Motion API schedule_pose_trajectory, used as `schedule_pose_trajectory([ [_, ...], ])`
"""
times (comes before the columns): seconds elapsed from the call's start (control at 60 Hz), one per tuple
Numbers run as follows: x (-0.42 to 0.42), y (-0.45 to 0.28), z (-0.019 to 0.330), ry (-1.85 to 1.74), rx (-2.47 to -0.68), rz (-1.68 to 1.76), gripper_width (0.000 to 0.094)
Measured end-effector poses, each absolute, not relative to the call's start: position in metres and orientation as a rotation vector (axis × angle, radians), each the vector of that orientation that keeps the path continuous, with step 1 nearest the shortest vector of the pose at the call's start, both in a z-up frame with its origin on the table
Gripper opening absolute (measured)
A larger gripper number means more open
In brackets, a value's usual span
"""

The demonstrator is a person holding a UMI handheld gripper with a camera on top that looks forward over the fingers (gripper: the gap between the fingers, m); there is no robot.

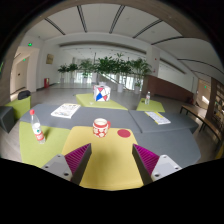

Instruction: Pour water

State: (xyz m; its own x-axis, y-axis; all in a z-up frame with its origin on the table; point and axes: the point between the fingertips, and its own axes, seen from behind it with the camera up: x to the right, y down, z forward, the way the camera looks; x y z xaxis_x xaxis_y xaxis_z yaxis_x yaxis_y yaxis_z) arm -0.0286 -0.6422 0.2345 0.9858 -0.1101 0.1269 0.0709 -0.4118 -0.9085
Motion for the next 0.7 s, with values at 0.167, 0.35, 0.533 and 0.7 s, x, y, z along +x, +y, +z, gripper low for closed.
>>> schedule_pose_trajectory([
  [0.167, -0.032, -0.644, 0.227, 0.022, -2.005, -0.206, 0.0856],
  [0.35, -0.079, -0.640, 0.190, -0.028, -2.056, -0.175, 0.0856],
  [0.533, -0.191, -0.636, 0.143, -0.120, -2.101, -0.058, 0.0854],
  [0.7, -0.322, -0.608, 0.112, -0.218, -2.081, 0.067, 0.0857],
])
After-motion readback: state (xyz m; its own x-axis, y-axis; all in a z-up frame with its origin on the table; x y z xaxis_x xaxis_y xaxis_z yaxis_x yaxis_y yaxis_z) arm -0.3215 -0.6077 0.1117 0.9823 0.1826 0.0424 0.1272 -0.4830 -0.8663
